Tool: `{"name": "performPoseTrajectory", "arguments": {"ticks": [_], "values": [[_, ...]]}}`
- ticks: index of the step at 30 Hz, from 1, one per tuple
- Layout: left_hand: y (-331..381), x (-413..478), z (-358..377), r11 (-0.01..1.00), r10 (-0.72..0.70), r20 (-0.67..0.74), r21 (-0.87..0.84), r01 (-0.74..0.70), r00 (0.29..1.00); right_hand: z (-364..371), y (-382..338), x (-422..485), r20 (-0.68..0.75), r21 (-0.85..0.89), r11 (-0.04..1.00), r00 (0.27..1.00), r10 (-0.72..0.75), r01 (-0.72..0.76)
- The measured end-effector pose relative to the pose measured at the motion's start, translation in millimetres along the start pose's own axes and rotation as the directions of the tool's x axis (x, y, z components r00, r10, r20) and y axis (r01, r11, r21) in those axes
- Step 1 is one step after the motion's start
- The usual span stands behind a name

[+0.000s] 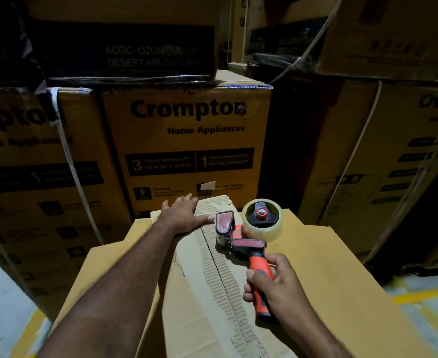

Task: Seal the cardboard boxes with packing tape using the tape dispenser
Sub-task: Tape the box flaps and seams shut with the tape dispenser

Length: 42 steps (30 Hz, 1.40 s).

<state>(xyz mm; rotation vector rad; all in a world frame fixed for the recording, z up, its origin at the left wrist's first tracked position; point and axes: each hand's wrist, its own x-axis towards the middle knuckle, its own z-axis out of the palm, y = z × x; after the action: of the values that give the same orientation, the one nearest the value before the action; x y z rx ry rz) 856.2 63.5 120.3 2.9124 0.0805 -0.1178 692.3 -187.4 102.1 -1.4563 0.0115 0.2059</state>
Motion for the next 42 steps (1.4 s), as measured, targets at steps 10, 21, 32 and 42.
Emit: {"name": "performPoseTrajectory", "arguments": {"ticks": [10,21,32,42], "values": [[23,-28,26,1.000,0.010,-0.140,0.030,-0.006,0.990,37,-24,37,-0.119,0.021,0.996,0.989,-0.089,0.092],[29,-45,20,0.980,-0.048,-0.113,-0.196,0.025,0.992,48,2,55,-0.114,-0.265,0.937,0.957,-0.266,0.229],[25,-62,-47,0.036,-0.274,0.160,-0.984,0.177,0.948,46,10,59,-0.111,-0.304,0.920,0.951,-0.290,0.246],[31,-65,-46,-0.236,-0.213,0.434,-0.892,0.384,0.876,48,4,49,-0.116,-0.344,0.900,0.939,-0.324,0.268]]}}
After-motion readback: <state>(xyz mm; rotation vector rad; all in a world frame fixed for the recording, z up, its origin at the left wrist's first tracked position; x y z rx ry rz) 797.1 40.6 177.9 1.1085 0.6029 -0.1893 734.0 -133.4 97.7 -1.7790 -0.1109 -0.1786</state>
